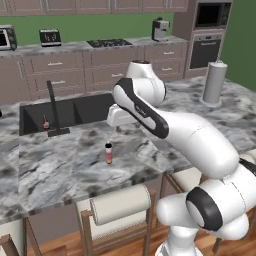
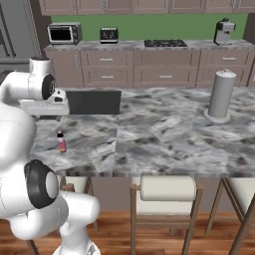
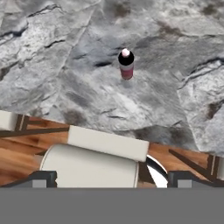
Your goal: Place the large bottle from the dining counter next to the other large bottle outside the sink, and place the small bottle from the dining counter next to the other small bottle inside the sink.
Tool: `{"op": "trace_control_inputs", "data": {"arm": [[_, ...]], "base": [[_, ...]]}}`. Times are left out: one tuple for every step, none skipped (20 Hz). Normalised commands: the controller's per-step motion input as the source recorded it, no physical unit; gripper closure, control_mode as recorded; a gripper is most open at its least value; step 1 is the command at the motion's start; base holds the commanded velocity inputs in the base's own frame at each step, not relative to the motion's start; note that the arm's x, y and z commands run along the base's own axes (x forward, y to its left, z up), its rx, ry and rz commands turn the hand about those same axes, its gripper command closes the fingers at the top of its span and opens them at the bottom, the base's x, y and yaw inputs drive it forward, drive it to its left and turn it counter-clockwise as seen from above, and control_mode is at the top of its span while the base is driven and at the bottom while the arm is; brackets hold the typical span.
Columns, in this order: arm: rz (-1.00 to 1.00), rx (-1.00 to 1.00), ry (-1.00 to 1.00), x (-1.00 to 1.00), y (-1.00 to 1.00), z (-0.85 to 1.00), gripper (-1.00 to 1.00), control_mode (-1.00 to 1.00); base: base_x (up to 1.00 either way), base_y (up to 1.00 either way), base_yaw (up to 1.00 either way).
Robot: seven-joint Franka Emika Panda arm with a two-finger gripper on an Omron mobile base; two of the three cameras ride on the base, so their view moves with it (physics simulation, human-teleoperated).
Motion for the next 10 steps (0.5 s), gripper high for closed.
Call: {"op": "trace_control_inputs", "data": {"arm": [[-0.06, 0.0, 0.0, 0.09, 0.0, -0.43, -1.0, -1.0], [-0.06, -0.01, 0.0, 0.1, 0.0, -0.44, -1.0, -1.0], [-0.05, -0.02, 0.0, 0.08, 0.0, -0.44, -1.0, -1.0], [-0.04, -0.02, 0.0, 0.1, 0.0, -0.44, -1.0, -1.0], [-0.04, -0.03, 0.0, 0.09, 0.0, -0.39, -1.0, -1.0], [-0.04, -0.03, 0.0, 0.11, 0.0, -0.38, -1.0, -1.0], [-0.04, -0.03, 0.0, 0.12, 0.0, -0.4, -1.0, -1.0], [-0.05, -0.04, -0.01, 0.11, 0.0, -0.42, -1.0, -1.0], [-0.06, -0.04, -0.01, 0.08, 0.0, -0.4, -1.0, -1.0], [-0.05, -0.02, -0.03, 0.04, 0.0, -0.32, -1.0, -1.0]], "base": [[0.0, 0.0, 0.0], [0.0, 0.0, 0.0], [0.0, 0.0, 0.0], [0.0, 0.0, 0.0], [0.0, 0.0, 0.0], [0.0, 0.0, 0.0], [0.0, 0.0, 0.0], [0.0, 0.0, 0.0], [0.0, 0.0, 0.0], [0.0, 0.0, 0.0]]}}
